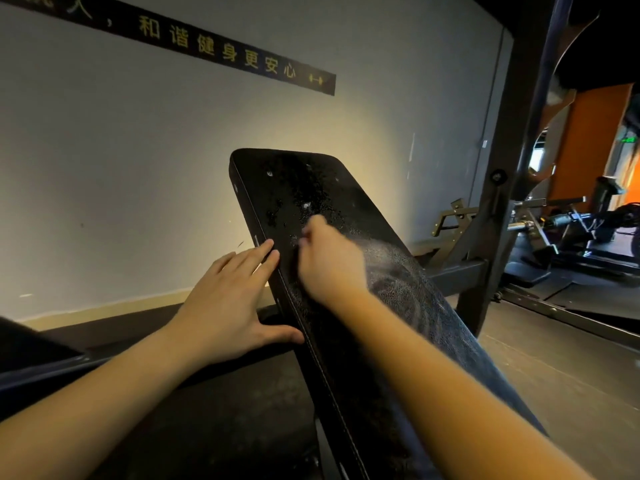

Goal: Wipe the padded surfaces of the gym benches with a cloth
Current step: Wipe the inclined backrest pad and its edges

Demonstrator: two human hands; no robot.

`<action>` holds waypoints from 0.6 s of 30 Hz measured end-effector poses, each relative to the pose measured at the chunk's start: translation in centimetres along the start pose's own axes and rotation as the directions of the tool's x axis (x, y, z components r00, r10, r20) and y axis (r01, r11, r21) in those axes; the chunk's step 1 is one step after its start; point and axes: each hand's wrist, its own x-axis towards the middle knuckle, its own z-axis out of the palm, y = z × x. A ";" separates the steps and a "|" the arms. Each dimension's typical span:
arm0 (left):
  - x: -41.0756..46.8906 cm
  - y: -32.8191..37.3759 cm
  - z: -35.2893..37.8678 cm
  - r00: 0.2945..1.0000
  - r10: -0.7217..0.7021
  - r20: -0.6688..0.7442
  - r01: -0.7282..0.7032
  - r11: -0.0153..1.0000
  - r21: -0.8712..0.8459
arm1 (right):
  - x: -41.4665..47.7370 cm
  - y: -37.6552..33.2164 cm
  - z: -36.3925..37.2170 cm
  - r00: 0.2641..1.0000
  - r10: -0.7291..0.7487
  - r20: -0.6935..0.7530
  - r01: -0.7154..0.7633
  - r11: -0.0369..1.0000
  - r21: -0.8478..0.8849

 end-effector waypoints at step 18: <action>-0.1 0.8 -1.5 0.994 -0.029 0.103 0.025 0.999 0.045 | -1.8 1.3 -1.0 1.000 0.022 -0.006 -0.022 1.000 -0.012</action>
